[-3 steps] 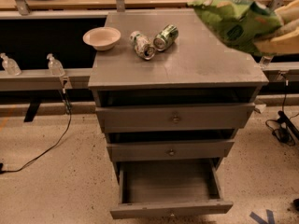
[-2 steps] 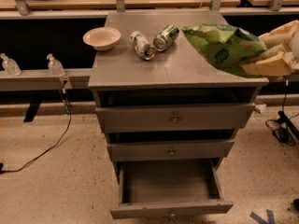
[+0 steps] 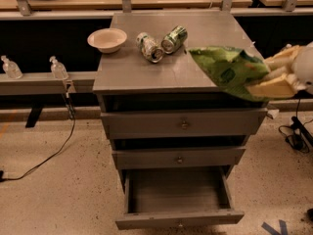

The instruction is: Place green rice chip bag into bottom drawer

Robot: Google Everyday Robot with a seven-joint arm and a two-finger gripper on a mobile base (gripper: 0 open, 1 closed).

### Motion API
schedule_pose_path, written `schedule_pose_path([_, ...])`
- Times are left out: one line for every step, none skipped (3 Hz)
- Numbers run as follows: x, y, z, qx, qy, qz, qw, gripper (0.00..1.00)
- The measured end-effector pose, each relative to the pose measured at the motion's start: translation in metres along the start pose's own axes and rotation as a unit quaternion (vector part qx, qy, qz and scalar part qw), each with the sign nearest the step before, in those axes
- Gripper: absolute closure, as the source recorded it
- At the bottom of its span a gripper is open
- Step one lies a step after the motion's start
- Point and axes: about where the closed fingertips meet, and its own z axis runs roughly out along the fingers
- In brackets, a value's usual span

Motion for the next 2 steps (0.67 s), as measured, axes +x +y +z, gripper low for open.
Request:
schedule_pose_path([0.066, 0.061, 0.049, -0.089, 0.001, 0.103, 0.9907, 1.0])
schedule_pose_path([0.113, 0.129, 0.085, -0.163, -0.01, 0.183, 0.9694, 1.0])
